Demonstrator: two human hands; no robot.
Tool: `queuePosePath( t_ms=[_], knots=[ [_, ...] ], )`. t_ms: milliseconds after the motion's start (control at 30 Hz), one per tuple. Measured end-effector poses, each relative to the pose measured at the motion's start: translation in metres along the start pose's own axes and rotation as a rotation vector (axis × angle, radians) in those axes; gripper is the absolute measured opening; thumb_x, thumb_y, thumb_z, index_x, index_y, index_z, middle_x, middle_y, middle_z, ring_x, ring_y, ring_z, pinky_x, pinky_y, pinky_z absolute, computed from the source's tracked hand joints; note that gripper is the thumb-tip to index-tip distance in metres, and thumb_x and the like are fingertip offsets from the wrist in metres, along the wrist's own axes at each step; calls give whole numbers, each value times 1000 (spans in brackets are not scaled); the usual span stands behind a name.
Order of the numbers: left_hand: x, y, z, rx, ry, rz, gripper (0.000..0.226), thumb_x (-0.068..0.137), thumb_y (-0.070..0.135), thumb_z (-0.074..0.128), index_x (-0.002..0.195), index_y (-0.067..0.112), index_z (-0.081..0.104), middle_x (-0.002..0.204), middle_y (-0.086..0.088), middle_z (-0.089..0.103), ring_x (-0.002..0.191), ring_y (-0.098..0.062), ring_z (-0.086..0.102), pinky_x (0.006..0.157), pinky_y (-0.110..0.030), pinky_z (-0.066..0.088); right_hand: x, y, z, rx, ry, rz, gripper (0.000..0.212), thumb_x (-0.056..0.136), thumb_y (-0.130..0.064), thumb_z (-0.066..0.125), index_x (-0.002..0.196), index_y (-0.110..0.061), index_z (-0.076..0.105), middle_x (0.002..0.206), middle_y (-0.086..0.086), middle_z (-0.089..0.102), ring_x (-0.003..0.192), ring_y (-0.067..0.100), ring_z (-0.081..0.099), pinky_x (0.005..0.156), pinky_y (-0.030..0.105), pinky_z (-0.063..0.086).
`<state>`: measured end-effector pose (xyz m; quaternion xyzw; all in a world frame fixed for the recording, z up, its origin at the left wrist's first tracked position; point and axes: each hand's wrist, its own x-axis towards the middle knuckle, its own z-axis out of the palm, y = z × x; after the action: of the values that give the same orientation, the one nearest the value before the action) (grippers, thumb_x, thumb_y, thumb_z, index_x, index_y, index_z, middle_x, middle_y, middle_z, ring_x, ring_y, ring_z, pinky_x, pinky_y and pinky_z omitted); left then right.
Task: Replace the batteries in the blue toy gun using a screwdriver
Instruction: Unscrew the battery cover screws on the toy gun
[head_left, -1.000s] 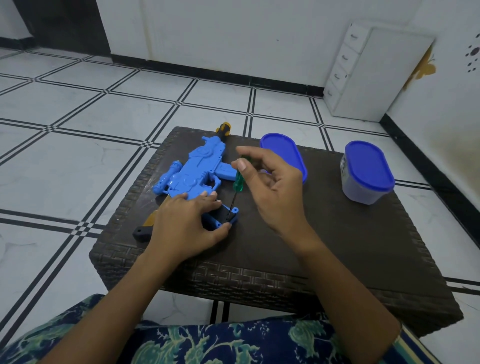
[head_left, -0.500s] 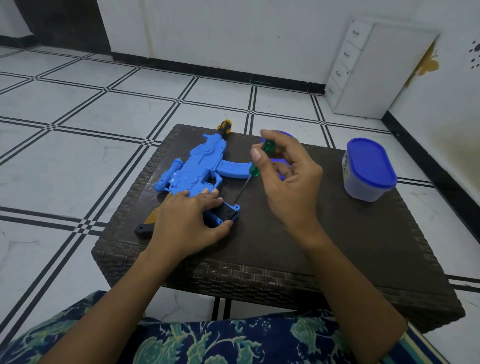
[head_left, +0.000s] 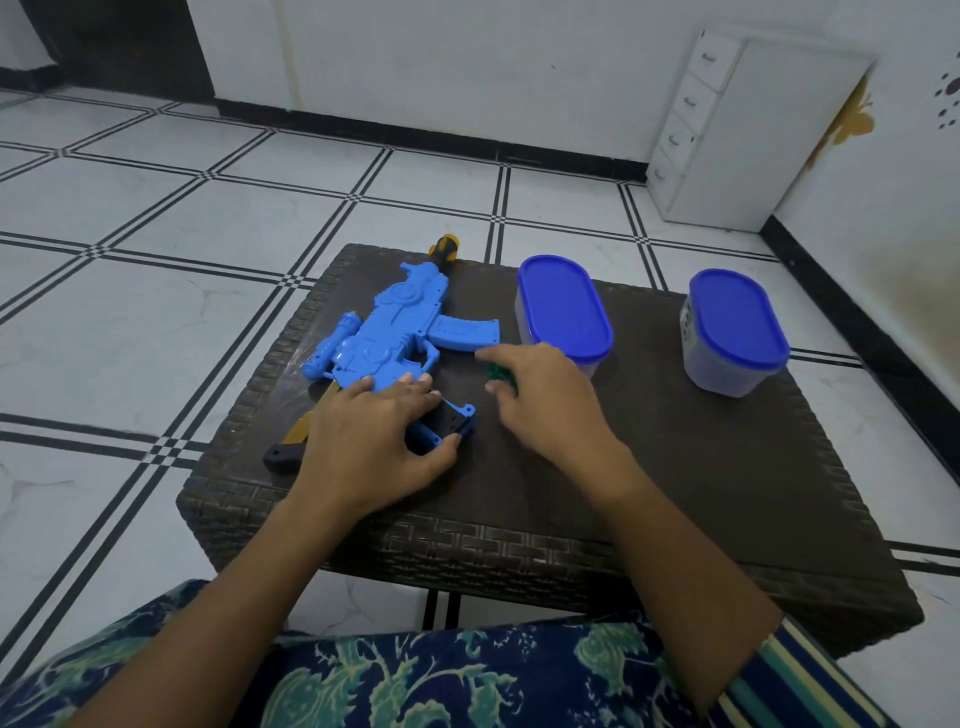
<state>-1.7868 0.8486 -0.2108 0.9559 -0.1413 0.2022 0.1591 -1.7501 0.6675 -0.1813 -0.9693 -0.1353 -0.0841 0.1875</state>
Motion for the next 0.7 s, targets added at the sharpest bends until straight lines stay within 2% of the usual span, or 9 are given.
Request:
queuePosePath(
  t_ms=[167,267,400,500,567,633,700],
  knots=[
    [0,-1,2,4,-11,10,54,72,59,50,104,23,73,114,6,69,109,-9,62,93,-36,47,3,4,5,-46,-152,59,38,94,-18,60,131,-26,59,132,-1,60,121,21,54,95,38,49],
    [-1,-2,2,6,-15,0,54,71,60,51,105,25,73,115,8,68,110,-7,62,95,-34,45,3,4,6,-30,-176,64,38,93,-16,61,130,-24,60,132,0,59,120,23,54,96,41,50],
    [0,-2,0,2,1,0,57,69,63,50,105,26,73,115,10,68,109,-8,62,94,-33,45,3,3,5,9,-169,36,40,92,-16,62,132,-21,59,132,1,58,121,20,53,99,40,49],
    [2,-8,-5,0,-19,17,61,66,71,51,107,30,72,118,14,66,104,-10,65,87,-30,49,1,-2,-6,122,-150,-30,49,87,-8,61,134,-20,57,136,-1,55,126,16,49,105,32,43],
    [3,-14,-9,-38,-66,28,67,63,77,53,112,33,68,123,16,63,107,-9,62,86,-28,49,-3,-9,-13,270,-180,-65,55,81,-9,66,135,-20,57,136,-1,56,124,13,50,103,28,45],
    [4,-22,-13,-102,-109,57,71,62,77,55,117,33,65,127,17,60,115,-6,57,90,-28,49,-7,-17,-14,392,-263,-99,61,76,-16,74,134,-23,57,132,-4,58,117,8,54,95,27,50],
    [2,-28,-17,-136,-165,117,73,64,72,58,124,30,61,131,15,57,125,-4,49,98,-31,46,-10,-23,-9,380,-327,-132,68,72,-26,81,134,-27,55,129,-6,59,115,7,55,93,25,49]
  ],
)
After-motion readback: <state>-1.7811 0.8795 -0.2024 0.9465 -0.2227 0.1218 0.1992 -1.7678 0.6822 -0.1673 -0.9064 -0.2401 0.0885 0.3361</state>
